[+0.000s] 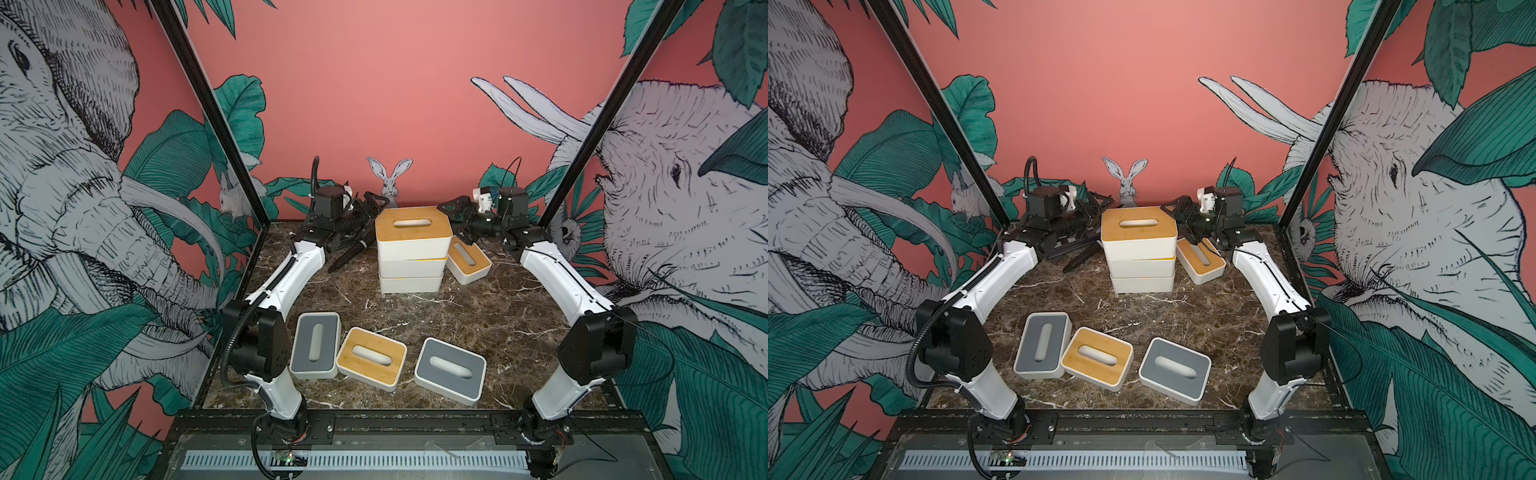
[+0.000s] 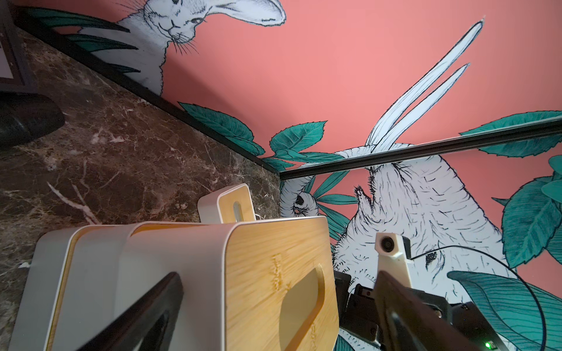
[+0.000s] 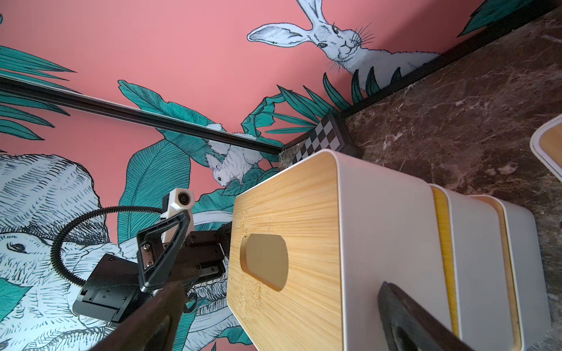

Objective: Stack the tissue boxes
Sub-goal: Place the tissue box at the tissue box.

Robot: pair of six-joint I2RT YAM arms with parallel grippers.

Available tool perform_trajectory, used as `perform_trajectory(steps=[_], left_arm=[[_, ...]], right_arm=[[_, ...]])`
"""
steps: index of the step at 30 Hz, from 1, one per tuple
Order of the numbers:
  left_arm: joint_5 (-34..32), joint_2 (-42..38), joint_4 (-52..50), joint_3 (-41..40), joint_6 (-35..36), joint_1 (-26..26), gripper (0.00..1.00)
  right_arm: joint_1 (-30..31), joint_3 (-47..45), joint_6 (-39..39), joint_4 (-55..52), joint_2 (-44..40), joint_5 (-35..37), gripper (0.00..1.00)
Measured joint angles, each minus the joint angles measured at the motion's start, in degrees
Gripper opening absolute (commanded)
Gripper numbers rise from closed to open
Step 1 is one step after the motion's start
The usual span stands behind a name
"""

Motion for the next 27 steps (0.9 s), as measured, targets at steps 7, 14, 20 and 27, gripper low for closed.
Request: perform_trajectory(steps=[7, 14, 20, 27], left_arm=[[-0.1, 0.9, 0.0, 0.7, 0.0, 0.0, 1.00], [0.0, 1.3, 0.1, 0.7, -0.3, 0.1, 1.00], [0.3, 1.9, 1.0, 0.7, -1.0, 0.1, 0.99], [0.3, 2.4, 1.7, 0.7, -1.5, -0.2, 1.00]], right_arm=[[0.4, -0.7, 1.2, 0.9, 0.0, 0.5, 0.99], [0.7, -1.8, 1.6, 1.5, -0.9, 1.3, 0.99], [1.1, -1.9, 1.5, 0.3, -1.7, 2.0, 0.99], [1.1, -1.9, 1.2, -0.6, -1.9, 2.7, 0.99]])
